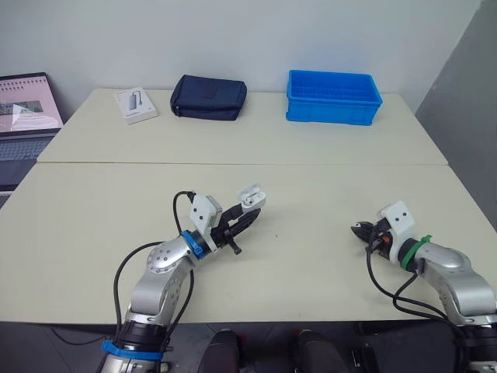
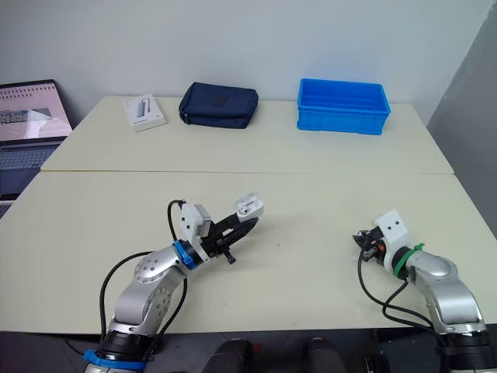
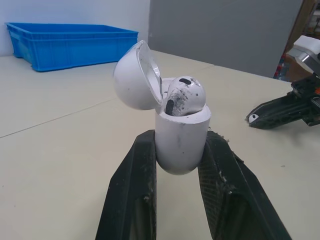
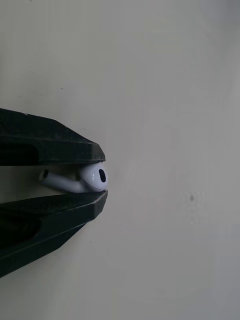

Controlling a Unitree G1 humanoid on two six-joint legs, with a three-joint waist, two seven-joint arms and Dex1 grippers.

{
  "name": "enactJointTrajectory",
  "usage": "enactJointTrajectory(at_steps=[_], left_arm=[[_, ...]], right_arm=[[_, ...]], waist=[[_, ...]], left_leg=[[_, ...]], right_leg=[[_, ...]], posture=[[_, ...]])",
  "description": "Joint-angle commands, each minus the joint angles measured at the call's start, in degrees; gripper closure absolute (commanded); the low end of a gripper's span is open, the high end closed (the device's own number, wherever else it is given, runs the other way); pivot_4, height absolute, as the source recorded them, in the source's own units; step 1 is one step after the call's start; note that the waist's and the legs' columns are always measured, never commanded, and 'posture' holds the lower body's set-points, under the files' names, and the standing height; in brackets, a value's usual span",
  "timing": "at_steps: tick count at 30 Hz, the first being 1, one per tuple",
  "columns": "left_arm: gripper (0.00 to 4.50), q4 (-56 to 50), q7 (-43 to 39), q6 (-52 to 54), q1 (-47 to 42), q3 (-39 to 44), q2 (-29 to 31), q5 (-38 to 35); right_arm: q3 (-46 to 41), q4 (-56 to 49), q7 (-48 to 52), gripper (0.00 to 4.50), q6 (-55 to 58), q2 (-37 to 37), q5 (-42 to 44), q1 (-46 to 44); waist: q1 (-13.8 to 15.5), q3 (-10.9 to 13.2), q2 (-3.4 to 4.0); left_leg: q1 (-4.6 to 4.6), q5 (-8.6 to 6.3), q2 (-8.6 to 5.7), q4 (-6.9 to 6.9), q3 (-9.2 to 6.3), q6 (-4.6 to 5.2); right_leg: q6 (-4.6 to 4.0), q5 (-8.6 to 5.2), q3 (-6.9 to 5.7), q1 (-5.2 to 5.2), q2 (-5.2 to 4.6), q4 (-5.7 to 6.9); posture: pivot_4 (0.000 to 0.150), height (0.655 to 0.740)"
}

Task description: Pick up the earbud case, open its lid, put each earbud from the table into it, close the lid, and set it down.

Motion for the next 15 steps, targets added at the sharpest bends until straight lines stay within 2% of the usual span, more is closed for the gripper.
enactJointTrajectory(at_steps=[1,5,9,12,15], left_arm=[[3.72,-3.55,0.36,0.12,0.81,0.44,0.52,-0.43],[3.72,-4.78,0.63,0.61,1.92,0.63,0.87,-0.55],[3.72,-6.26,1.19,1.04,3.45,0.53,1.09,-0.58],[3.72,-7.21,1.77,1.35,4.39,0.3,1.06,-0.62],[3.72,-8.11,2.16,1.72,5.15,0.15,0.91,-0.58]], right_arm=[[1.24,-5.87,11.6,4.11,-4.49,-7.08,1.58,0.05],[2.89,-6.88,21.93,4.11,-9.88,-14.01,1.78,0.22],[7.79,-1.35,34.0,4.11,-22.15,-23.5,-4.23,-0.1],[11.13,4.56,37.1,4.11,-30.36,-25.74,-9.01,-2.99],[13.62,8.61,39.34,4.11,-34.0,-25.21,-11.17,-6.18]], waist=[[0.0,0.01,0.01],[0.01,0.01,0.01],[0.0,0.02,0.02],[-0.04,0.02,0.01],[-0.12,0.02,0.02]], left_leg=[[0.0,0.0,-0.01,-0.01,0.0,0.0],[0.04,0.0,0.03,0.02,-0.03,0.0],[0.05,0.0,0.01,0.03,0.03,0.0],[0.05,0.0,0.01,0.04,0.06,0.0],[0.12,0.0,0.02,0.03,0.11,0.0]], right_leg=[[0.0,0.0,0.0,0.0,0.0,-0.01],[0.0,0.0,-0.04,0.03,0.02,0.01],[-0.01,-0.01,0.0,0.03,-0.02,-0.02],[-0.01,-0.01,0.02,0.04,-0.03,-0.05],[-0.01,0.0,0.05,0.04,-0.03,0.0]], posture=[[0.15,0.74],[0.15,0.74],[0.15,0.74],[0.15,0.74],[0.15,0.74]])
